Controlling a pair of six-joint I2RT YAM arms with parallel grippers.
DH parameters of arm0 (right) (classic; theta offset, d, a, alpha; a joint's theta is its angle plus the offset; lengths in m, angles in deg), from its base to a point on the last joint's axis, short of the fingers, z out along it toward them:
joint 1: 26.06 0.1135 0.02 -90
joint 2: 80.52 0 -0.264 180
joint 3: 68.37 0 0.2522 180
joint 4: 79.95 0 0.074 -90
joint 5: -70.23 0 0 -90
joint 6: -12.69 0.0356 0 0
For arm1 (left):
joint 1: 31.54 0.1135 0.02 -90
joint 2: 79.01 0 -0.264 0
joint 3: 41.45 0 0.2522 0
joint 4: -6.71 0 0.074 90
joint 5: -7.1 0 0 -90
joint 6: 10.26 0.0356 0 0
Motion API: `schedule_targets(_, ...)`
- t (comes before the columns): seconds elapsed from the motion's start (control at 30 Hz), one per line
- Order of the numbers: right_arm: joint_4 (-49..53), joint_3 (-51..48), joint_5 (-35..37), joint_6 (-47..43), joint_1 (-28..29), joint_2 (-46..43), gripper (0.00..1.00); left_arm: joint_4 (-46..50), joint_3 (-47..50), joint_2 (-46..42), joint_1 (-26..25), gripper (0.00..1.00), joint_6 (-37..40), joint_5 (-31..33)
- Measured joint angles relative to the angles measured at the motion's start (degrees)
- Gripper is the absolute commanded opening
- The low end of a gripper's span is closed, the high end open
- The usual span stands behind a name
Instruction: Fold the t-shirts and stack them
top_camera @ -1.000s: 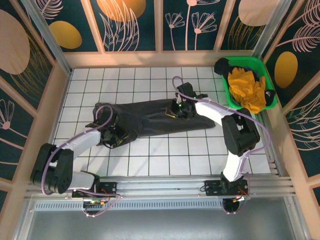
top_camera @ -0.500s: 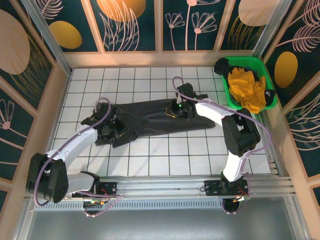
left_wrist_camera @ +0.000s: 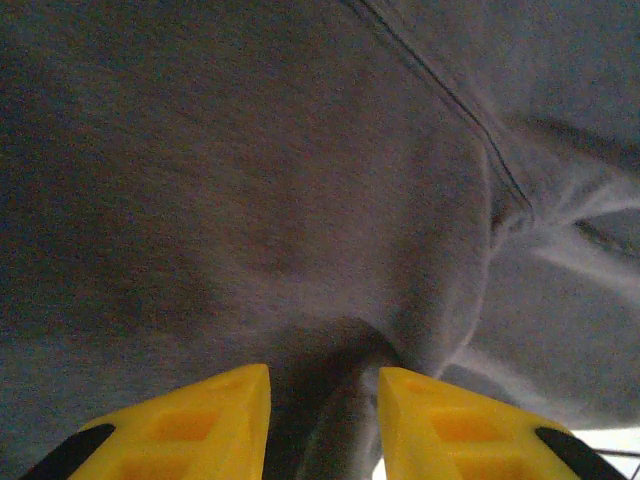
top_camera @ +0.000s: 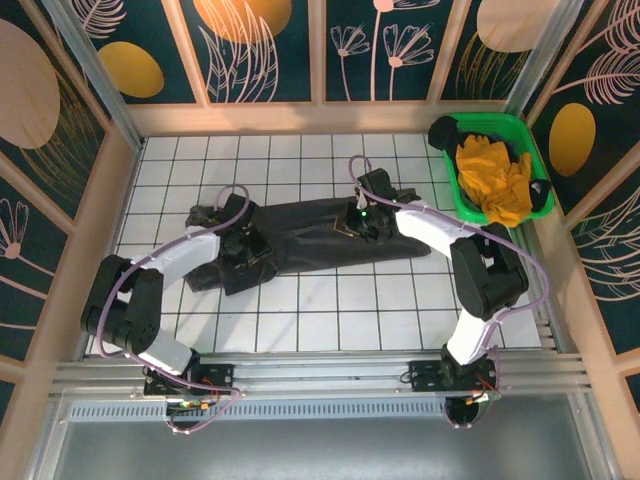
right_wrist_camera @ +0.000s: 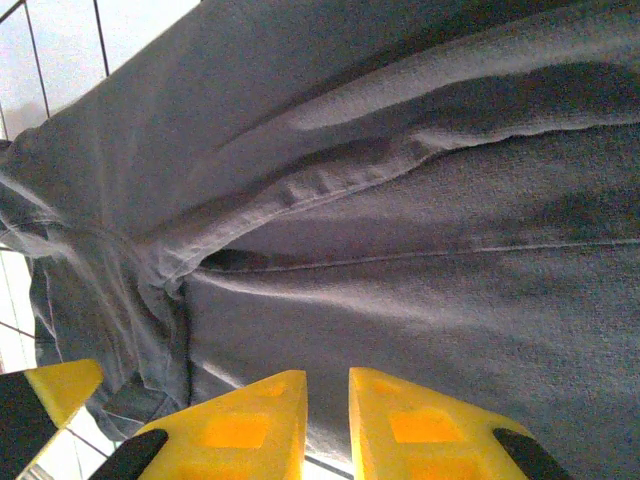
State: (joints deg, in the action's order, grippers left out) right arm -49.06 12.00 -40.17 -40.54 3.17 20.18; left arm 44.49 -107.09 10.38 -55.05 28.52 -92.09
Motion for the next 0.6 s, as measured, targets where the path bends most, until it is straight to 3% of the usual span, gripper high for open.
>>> schedule_targets(0.13, -0.3, -0.5, 0.2, 0.0, 0.0, -0.1, 0.2, -1.0, 0.2, 0.2, -3.0, 0.31, 0.5, -0.8)
schedule_targets(0.27, -0.3, -0.5, 0.5, 0.2, 0.0, -0.1, 0.2, -1.3, 0.7, 0.4, -4.9, 0.09, 1.2, -1.1)
schedule_targets(0.37, -0.4, -0.5, 0.6, 0.2, 0.0, -0.1, 0.2, -1.3, 0.7, 1.4, -5.8, 0.0, 1.6, -1.4)
schedule_targets(0.6, -0.5, -0.5, 0.8, 0.2, 0.0, -0.1, 0.2, -1.0, 0.5, 3.4, -7.4, 0.0, 1.7, -1.8)
